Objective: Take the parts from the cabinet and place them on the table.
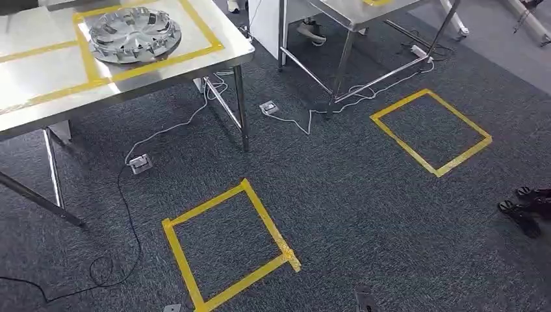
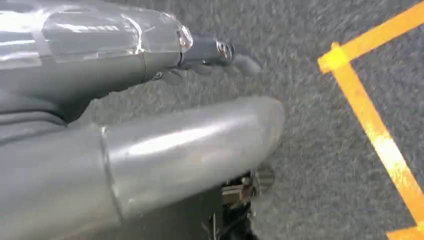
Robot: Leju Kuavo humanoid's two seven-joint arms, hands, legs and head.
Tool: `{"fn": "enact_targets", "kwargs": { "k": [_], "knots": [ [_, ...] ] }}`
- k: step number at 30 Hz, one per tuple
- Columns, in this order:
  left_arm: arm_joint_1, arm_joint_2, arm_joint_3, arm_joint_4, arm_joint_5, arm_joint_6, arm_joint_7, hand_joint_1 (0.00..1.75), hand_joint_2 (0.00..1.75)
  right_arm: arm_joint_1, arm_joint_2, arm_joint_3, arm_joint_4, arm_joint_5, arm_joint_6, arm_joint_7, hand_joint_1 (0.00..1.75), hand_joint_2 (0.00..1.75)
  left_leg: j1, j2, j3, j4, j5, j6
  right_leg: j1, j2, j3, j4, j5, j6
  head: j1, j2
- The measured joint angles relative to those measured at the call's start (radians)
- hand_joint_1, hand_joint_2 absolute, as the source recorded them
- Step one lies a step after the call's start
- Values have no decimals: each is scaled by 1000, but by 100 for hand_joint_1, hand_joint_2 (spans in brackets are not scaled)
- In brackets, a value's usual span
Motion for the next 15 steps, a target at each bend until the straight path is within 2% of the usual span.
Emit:
{"fn": "enact_targets", "kwargs": {
  "k": [1,2,3,4,5,6,7,8,9,10,11,12,13,15],
  "knots": [
    [-3,-1,0,0,-5,-1,2,0,0,3,0,1,1,0,0,-6,0,0,9,22,1,-7,5,7,0,-14,-6,9,-9,2,-1,0],
    [-4,1,0,0,-7,-2,2,0,0,3,3,2,1,0,0,-9,0,0,8,33,2,-7,5,10,6,-75,-16,34,-29,8,6,0],
    [-3,0,-1,0,-9,-2,2,0,0,1,2,1,2,0,0,-10,0,0,6,51,1,-7,5,13,3,-108,-41,87,-64,15,18,0],
    [0,1,-2,0,-9,-3,3,0,0,-4,2,1,2,0,0,-13,0,0,5,71,0,-7,4,13,-1,-126,-83,176,-110,22,23,0],
    [1,2,-7,1,-9,-3,4,0,0,-5,3,2,2,0,0,-14,0,0,4,90,-3,-7,4,13,-3,-132,-119,255,-143,27,24,0],
    [1,3,-10,1,-9,-3,4,0,0,-4,5,2,2,0,0,-15,0,0,4,110,-5,-7,4,13,-7,-135,-146,315,-159,32,26,0],
    [1,4,-10,1,-9,-3,4,0,0,0,5,2,3,0,0,-16,0,0,4,122,-6,-7,4,13,-10,-136,-143,316,-148,33,29,0],
    [0,4,-11,1,-10,-3,4,0,0,5,5,2,4,0,0,-16,0,0,4,134,-6,-7,3,11,-11,-140,-115,268,-112,32,31,0],
    [-1,4,-13,0,-10,-3,4,0,0,6,5,2,5,0,0,-16,0,0,4,145,-4,-7,2,10,-11,-146,-68,181,-68,29,34,0],
    [-4,3,-15,0,-10,-3,4,0,0,6,5,2,5,0,0,-16,0,0,4,154,-1,-7,1,8,-9,-165,-13,80,-25,23,36,0],
    [-5,3,-16,0,-10,-3,4,0,0,4,3,2,6,0,0,-16,0,0,4,162,1,-8,0,5,-2,-204,24,3,-20,15,39,0],
    [-6,3,-16,0,-10,-3,4,0,0,1,3,2,6,0,0,-16,0,0,-2,169,0,-8,0,-2,6,-214,31,-8,-31,7,38,0],
    [-6,3,-16,0,-10,-3,4,0,0,1,3,2,5,0,0,-16,0,0,0,176,-1,-9,1,-8,9,-202,29,-7,-27,-1,38,0],
    [-7,2,-17,0,-10,-3,4,0,0,5,2,2,6,0,0,-16,0,0,2,190,6,-14,2,-17,12,-185,22,-6,-28,-9,35,0]
  ]
}}
